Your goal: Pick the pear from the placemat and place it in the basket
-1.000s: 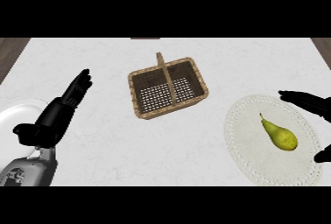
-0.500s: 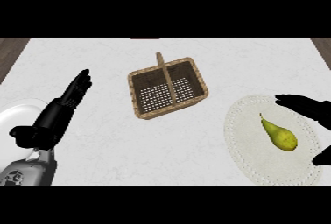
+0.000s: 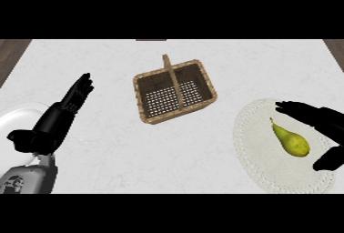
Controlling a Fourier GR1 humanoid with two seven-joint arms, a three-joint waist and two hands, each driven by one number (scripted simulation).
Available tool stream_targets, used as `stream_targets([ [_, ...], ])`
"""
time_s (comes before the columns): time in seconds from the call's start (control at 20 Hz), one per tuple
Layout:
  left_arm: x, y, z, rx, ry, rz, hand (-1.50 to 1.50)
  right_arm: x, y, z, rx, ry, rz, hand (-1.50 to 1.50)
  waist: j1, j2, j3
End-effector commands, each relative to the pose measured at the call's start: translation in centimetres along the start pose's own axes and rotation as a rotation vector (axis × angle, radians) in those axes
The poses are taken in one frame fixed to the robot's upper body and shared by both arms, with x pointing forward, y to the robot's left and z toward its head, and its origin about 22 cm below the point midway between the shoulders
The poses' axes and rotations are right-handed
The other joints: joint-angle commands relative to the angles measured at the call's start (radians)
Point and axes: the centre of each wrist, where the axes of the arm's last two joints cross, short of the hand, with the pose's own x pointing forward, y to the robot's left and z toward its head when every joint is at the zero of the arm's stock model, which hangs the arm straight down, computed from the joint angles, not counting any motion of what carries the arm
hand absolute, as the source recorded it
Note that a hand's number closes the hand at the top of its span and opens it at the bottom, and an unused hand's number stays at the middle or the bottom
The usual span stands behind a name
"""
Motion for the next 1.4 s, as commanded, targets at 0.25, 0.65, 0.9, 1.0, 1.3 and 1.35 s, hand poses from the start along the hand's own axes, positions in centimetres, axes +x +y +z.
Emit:
stream_targets([
  [0.25, 0.6, -0.1, 0.1, -0.003, -0.002, 0.001, 0.0, 0.3, 1.2, -2.5, 0.058, 0.057, 0.036, -1.5, 0.001, 0.0, 0.0],
  [0.65, 0.4, -1.0, -2.5, 0.007, -0.014, 0.001, 0.0, -1.1, 3.0, -3.2, 0.121, 0.049, 0.009, -1.5, -0.002, 0.001, 0.0],
  [0.9, 0.2, 0.8, -0.3, 0.02, -0.003, 0.001, 0.0, -2.1, 4.5, -1.3, 0.206, 0.005, 0.062, 1.5, 0.001, 0.0, 0.0],
  [1.0, 0.3, 0.1, -0.1, -0.018, 0.003, -0.01, 0.0, -1.2, 4.2, -1.2, 0.224, 0.023, 0.097, 1.5, -0.002, -0.001, 0.0],
  [1.3, -0.1, -0.5, 0.2, -0.002, -0.003, -0.015, 0.0, 0.4, 5.1, -4.2, 0.195, -0.039, 0.151, 1.5, 0.001, -0.001, 0.0],
  [1.35, 0.3, -0.5, -0.4, 0.003, 0.012, 0.003, 0.0, 0.4, 6.3, -4.1, 0.195, -0.068, 0.204, 1.5, 0.001, 0.0, 0.0],
])
